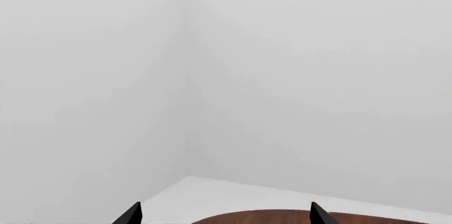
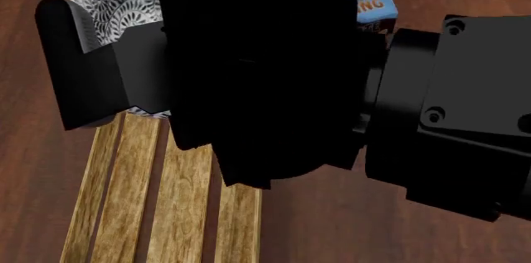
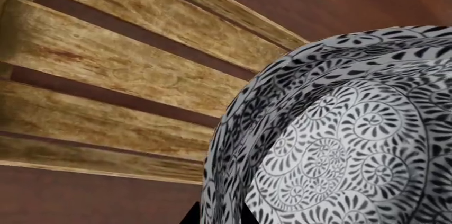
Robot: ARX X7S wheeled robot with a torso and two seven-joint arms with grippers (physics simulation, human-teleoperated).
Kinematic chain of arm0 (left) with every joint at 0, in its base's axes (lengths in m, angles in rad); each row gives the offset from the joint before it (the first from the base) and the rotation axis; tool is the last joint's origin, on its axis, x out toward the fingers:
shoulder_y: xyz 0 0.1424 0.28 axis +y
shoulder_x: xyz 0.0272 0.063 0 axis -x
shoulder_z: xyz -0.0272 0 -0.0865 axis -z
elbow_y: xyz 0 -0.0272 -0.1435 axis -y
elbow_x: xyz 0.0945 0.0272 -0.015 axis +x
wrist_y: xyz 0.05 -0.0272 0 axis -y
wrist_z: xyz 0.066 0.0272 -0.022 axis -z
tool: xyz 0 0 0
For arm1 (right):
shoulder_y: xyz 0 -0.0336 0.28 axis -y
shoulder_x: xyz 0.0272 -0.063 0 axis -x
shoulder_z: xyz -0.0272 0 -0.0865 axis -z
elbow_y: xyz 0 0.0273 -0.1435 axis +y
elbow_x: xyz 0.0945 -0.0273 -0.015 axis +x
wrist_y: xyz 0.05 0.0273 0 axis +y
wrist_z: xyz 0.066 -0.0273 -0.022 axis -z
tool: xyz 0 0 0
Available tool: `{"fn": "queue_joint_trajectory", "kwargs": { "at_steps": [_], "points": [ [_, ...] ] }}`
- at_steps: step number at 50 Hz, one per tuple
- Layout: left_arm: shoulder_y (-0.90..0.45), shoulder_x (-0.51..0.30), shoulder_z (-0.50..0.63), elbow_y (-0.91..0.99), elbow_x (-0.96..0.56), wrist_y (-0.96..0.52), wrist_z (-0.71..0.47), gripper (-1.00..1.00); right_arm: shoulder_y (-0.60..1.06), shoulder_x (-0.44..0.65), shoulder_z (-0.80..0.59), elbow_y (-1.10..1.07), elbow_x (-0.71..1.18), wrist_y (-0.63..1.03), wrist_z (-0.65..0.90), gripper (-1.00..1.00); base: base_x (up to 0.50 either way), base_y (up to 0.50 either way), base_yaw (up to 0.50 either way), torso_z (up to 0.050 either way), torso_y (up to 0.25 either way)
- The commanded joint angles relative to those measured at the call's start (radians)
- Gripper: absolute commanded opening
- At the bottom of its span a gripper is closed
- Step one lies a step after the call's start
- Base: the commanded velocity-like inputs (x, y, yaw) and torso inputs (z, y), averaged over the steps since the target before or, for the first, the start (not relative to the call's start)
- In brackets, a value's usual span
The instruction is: Stack the left bowl on the right bowl and place them in the tray.
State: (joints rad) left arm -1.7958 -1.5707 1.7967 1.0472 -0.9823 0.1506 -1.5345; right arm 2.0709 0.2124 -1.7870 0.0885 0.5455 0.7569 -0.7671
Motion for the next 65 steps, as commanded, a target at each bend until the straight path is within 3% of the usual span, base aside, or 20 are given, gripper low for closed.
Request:
{"fn": "queue_joint_trajectory", "kwargs": {
  "at_steps": [1,31,65],
  "points": [
    [0.023,0.000,0.017,0.000,0.031,0.014,-0.013,1.00,-0.060,-0.029,0.004,0.038,-0.041,-0.054,0.010,-1.00,0.00,0.00,0.00,0.000,0.000],
    [0.056,0.000,0.037,0.000,0.067,0.025,-0.036,1.00,-0.214,-0.082,-0.022,0.161,-0.076,-0.150,0.020,-1.00,0.00,0.00,0.00,0.000,0.001],
    [0.059,0.000,0.022,0.000,0.040,-0.002,-0.036,1.00,-0.446,-0.192,-0.060,0.491,-0.145,-0.314,-0.013,-1.00,0.00,0.00,0.00,0.000,0.001]
  ]
}}
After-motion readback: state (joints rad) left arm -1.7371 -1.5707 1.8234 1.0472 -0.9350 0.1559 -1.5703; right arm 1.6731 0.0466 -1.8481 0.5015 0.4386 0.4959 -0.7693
